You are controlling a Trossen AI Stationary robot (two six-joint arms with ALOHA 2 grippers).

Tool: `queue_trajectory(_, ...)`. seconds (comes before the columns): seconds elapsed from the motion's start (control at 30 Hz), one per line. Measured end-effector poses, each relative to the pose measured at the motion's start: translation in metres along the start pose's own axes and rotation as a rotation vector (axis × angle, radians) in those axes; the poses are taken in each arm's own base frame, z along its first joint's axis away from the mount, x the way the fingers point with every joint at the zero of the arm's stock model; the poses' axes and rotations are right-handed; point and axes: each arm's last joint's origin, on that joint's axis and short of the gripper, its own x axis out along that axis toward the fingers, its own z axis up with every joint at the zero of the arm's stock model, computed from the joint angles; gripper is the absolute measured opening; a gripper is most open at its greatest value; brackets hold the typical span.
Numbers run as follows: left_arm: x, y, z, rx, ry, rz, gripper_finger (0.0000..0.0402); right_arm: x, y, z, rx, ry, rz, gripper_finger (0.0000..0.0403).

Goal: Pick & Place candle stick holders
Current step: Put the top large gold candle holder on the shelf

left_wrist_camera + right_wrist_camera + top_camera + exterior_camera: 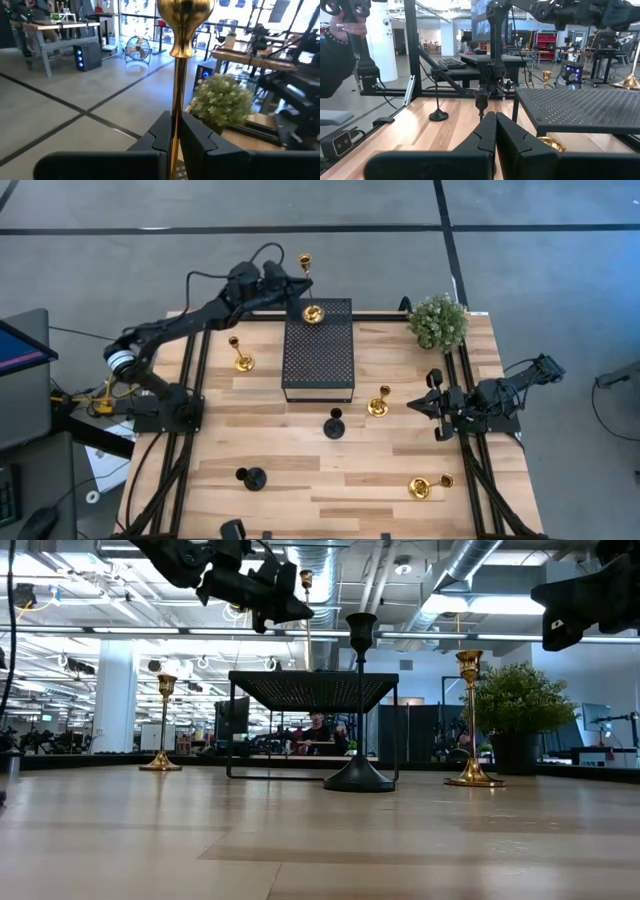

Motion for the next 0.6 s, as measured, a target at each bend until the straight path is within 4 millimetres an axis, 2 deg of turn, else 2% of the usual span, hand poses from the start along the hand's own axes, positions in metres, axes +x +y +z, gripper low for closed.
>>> queue_trajectory(0.3, -0.002, 0.012, -0.004, -0.007, 0.056, 0.084, 0.0023, 0.000, 0.000, 0.000, 0.000, 0.000, 0.000, 0.0000)
queue_trajectory(0.6, -0.001, 0.015, -0.007, 0.000, 0.068, 0.124, 0.0023, 0.000, 0.000, 0.000, 0.000, 0.000, 0.000, 0.0000)
